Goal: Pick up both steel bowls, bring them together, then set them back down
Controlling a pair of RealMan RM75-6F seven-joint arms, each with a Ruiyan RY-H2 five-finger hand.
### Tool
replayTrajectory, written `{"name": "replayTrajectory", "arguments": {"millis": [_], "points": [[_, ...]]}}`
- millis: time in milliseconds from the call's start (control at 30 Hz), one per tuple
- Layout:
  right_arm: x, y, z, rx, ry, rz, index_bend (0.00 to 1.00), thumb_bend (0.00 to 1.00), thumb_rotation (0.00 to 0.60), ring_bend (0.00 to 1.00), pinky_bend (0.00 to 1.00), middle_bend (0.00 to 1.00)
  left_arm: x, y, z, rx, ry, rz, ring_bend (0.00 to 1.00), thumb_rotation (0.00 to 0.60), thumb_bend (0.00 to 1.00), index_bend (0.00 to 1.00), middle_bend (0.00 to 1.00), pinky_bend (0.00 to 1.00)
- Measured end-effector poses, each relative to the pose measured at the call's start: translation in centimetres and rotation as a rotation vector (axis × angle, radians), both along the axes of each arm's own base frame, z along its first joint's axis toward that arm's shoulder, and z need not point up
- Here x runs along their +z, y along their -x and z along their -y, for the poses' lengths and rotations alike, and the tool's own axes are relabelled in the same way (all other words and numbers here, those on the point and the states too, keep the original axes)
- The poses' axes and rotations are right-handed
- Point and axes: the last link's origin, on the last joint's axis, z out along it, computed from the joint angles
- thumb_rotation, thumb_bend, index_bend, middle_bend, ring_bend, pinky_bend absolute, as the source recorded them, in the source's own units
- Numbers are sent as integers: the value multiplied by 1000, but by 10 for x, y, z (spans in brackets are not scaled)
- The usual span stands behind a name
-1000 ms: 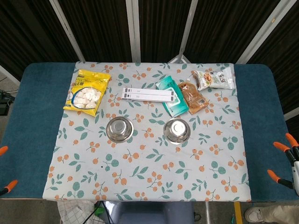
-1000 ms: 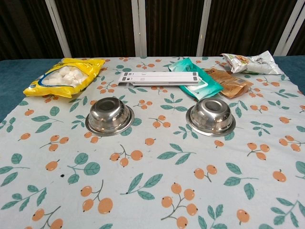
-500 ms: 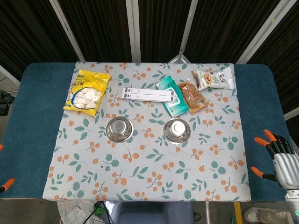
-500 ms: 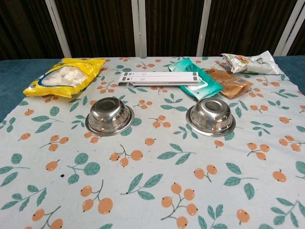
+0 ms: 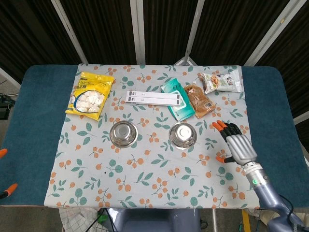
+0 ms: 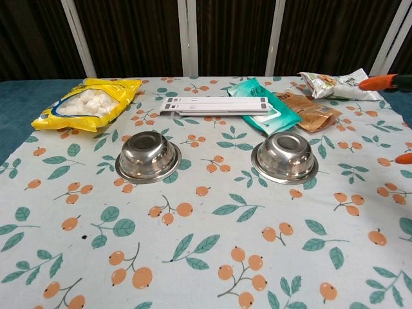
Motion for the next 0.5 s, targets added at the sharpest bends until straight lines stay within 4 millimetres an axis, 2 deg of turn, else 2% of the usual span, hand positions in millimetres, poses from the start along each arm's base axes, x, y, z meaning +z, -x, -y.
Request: {"name": "replayTrajectory", "arguments": {"millis": [133,500], "points": [[-27,-19,17,-11,-50,-4,62,36,600,66,2,37,-2,0,-1,12,1,-5,0,600,62,172,0,97],[-71,-56,42,5,-106,-93,62,36,600,66,2,37,-3,3,-4,38,-8,-16,0,600,62,173,0,97]]}}
